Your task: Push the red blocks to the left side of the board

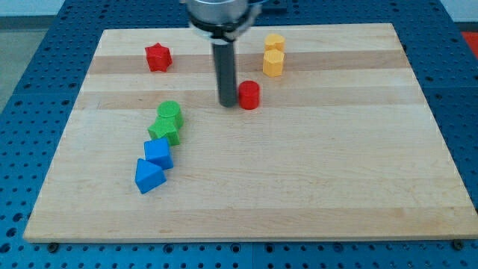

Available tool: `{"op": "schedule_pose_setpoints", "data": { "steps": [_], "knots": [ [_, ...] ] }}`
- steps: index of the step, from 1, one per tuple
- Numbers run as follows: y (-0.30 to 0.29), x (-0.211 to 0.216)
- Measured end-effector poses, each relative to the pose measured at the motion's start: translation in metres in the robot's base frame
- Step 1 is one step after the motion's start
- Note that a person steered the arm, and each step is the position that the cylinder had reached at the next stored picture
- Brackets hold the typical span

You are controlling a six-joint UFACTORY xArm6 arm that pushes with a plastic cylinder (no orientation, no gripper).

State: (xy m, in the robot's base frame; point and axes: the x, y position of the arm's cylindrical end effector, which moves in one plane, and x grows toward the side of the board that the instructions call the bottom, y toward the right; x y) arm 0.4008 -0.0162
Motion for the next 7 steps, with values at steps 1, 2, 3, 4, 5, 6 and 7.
{"op": "schedule_pose_setpoints", "data": {
  "steps": [1, 2, 3, 4, 5, 6, 7],
  "knots": [
    [0.020, 0.022],
    [0.049, 0.026],
    [0.039, -0.001],
    [-0.033, -0.008],
    [-0.028, 0.011],
    [0.037, 0.017],
    [0.082, -0.014]
  ]
}}
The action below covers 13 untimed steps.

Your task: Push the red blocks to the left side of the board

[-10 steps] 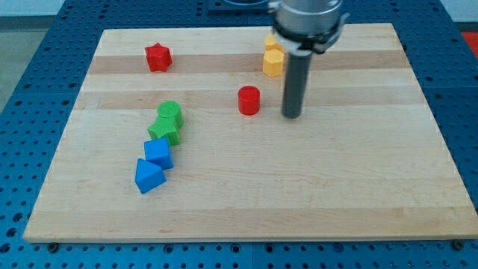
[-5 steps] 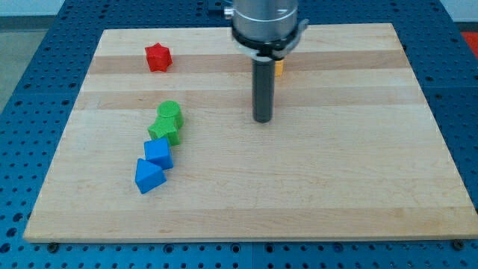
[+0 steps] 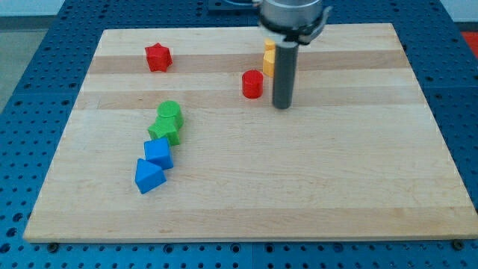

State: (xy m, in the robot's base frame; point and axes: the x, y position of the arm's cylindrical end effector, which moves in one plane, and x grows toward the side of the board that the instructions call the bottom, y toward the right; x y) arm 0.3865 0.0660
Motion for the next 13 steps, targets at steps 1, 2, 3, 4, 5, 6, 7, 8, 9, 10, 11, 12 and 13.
{"op": "schedule_pose_setpoints", "data": {
  "steps": [1, 2, 3, 4, 5, 6, 7, 8, 9, 10, 11, 12, 13],
  "knots": [
    [-0.022, -0.037],
    [-0.110, -0.026],
    [-0.163, -0.015],
    [-0.125, -0.012],
    [-0.139, 0.016],
    [-0.189, 0.026],
    [-0.245, 0.000],
    [-0.263, -0.026],
    [-0.229, -0.015],
    [-0.184, -0.012],
    [-0.187, -0.031],
    [-0.223, -0.041],
    [-0.251, -0.044]
  ]
}}
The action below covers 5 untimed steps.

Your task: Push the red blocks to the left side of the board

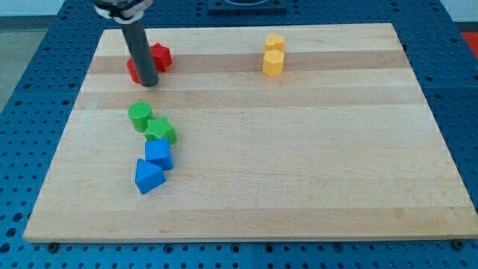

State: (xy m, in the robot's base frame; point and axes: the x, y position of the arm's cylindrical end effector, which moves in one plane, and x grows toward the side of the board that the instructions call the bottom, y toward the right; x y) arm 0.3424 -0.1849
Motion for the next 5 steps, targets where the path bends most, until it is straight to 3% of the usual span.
{"op": "schedule_pose_setpoints", "data": {
  "steps": [5],
  "knots": [
    [-0.038, -0.014]
  ]
}}
